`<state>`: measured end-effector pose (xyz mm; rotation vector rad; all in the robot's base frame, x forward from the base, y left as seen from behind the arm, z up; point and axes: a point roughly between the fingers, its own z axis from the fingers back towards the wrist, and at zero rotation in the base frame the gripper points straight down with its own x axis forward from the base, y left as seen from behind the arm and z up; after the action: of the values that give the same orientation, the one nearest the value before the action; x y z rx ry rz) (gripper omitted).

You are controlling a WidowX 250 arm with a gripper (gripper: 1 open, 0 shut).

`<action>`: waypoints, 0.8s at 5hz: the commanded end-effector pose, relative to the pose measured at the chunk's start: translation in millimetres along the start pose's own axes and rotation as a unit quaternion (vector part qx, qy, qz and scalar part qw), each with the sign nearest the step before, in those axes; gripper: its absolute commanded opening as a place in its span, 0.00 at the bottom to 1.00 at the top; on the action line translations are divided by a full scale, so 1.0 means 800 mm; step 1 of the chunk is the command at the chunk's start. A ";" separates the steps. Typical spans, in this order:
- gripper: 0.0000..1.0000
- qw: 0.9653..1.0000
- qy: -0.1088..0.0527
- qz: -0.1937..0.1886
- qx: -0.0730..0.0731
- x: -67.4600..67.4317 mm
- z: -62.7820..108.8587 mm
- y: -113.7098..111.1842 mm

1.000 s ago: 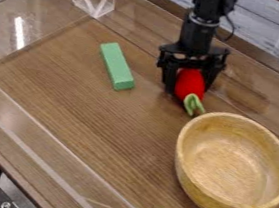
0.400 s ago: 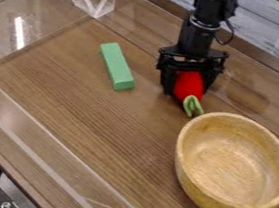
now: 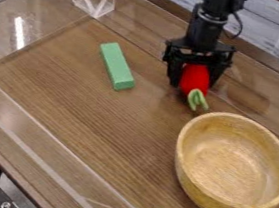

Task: Move the red fruit to the left side of the table

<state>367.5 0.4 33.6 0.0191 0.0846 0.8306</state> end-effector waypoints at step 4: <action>0.00 0.998 -0.025 -0.043 -0.040 -0.006 0.056 -0.005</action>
<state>365.5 -7.6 54.4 -0.0135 0.0692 0.7441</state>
